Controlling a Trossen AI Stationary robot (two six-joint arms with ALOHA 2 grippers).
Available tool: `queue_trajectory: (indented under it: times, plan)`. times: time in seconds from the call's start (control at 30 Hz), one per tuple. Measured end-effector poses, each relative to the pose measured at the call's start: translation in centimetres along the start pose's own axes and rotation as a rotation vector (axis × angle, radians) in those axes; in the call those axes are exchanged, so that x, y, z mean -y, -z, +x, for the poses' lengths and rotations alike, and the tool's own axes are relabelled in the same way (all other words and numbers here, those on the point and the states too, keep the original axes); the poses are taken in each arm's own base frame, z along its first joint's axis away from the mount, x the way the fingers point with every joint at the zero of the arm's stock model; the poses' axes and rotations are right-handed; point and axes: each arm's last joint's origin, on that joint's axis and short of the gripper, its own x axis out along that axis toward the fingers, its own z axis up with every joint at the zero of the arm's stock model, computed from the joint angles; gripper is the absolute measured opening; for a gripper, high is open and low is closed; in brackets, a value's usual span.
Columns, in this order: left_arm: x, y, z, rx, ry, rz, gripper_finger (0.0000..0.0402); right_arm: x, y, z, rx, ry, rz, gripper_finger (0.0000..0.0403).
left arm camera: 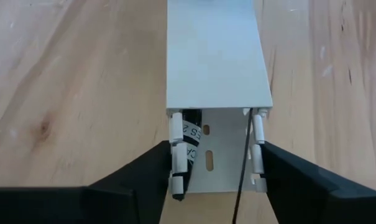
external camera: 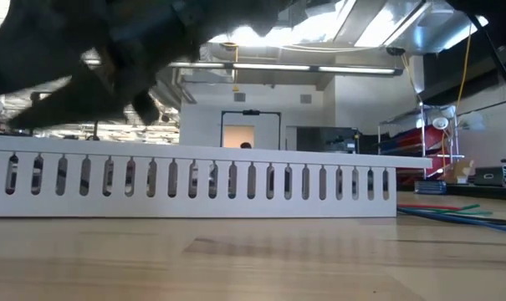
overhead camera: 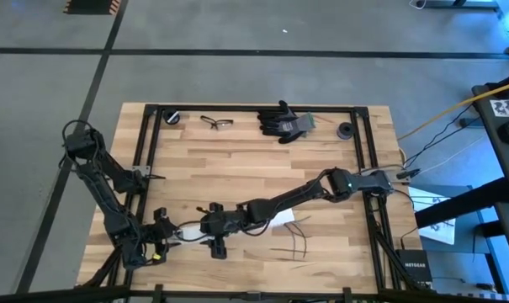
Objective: Ziptie cables
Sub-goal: Close the cable duct
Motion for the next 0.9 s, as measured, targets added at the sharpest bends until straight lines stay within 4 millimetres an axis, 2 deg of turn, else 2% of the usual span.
queue_trajectory:
  times: [0.13,0.2,0.27,0.37,0.5,0.6,0.8,0.9]
  plan:
    - [0.0,0.0,0.0,0.006,-0.003,0.001,0.021,-0.6,-2.6,-3.3,0.0,0.009,-0.028,0.0202]
    - [0.0,0.0,0.0,0.008,-0.004,0.0,0.021,-0.9,-3.3,-5.2,-0.064,0.023,-0.035,0.0202]
    - [-0.2,0.1,0.1,0.007,-0.007,-0.001,0.021,-1.0,-2.7,-6.4,-0.184,0.049,-0.034,0.0202]
    - [-0.3,0.2,0.1,0.007,-0.012,0.003,0.021,-1.4,-1.0,-6.8,-0.328,0.11,-0.032,0.0202]
    - [-0.3,0.2,0.1,0.007,-0.012,0.004,0.021,-2.3,0.6,-6.3,-0.387,0.162,-0.058,0.0202]
    - [-0.3,0.2,0.1,0.006,-0.012,0.004,0.021,-2.3,1.8,-5.0,-0.387,0.181,-0.059,0.0202]
    - [-0.3,0.2,0.1,-0.001,-0.011,0.005,0.021,-1.7,2.3,-2.8,-0.303,0.178,-0.047,0.0202]
    - [-0.3,0.3,0.2,-0.001,-0.016,0.008,0.021,-1.6,2.1,-1.4,-0.195,0.133,-0.034,0.0202]
